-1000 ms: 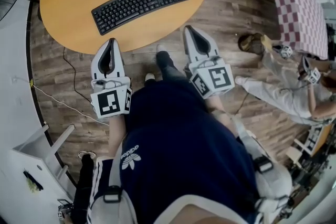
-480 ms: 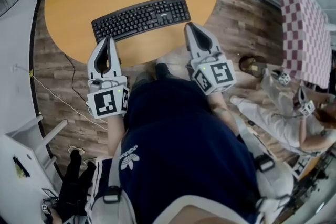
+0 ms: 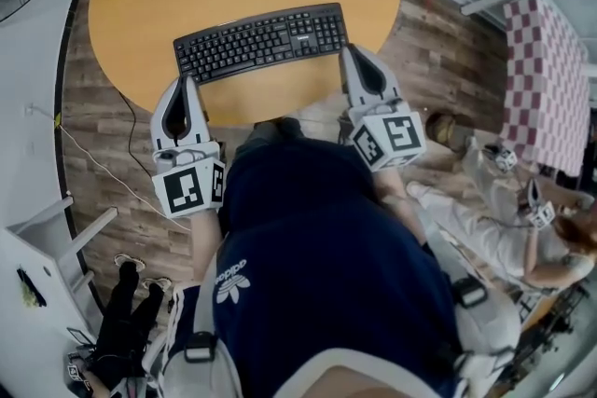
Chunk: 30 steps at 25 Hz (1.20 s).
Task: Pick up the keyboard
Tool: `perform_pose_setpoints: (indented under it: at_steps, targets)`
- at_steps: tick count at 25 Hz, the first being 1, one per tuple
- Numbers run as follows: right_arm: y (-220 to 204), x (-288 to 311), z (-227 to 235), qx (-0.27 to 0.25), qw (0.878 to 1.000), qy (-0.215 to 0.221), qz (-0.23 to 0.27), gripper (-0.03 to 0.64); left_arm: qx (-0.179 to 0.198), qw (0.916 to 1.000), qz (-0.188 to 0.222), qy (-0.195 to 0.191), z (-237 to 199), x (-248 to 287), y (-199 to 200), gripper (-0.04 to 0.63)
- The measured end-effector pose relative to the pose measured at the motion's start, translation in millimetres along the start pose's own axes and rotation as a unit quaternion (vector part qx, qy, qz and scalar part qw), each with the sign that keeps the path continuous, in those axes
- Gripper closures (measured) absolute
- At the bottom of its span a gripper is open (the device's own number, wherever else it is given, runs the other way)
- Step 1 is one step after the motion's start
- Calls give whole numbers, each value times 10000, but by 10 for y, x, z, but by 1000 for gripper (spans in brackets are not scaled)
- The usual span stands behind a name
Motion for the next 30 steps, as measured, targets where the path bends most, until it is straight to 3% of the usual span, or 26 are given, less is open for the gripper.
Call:
perform_pose_setpoints:
  at_steps: [11, 30]
  targets:
    - [91, 351, -106, -79, 9999, -96, 84, 614, -62, 9999, 66, -56, -350, 277, 37, 592]
    - [-17, 623, 34, -57, 10000, -45, 20, 614, -66, 9999, -82, 71, -451, 399, -106, 592]
Point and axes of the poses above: the fingertips, and each gripper's own axes: x forward along the fingers, z to its right, y out of its top, the point moved 6 cm from there along -x, backward along the fingers, and after that the axes turned 14 degrees about z, right-handed, at the moved point
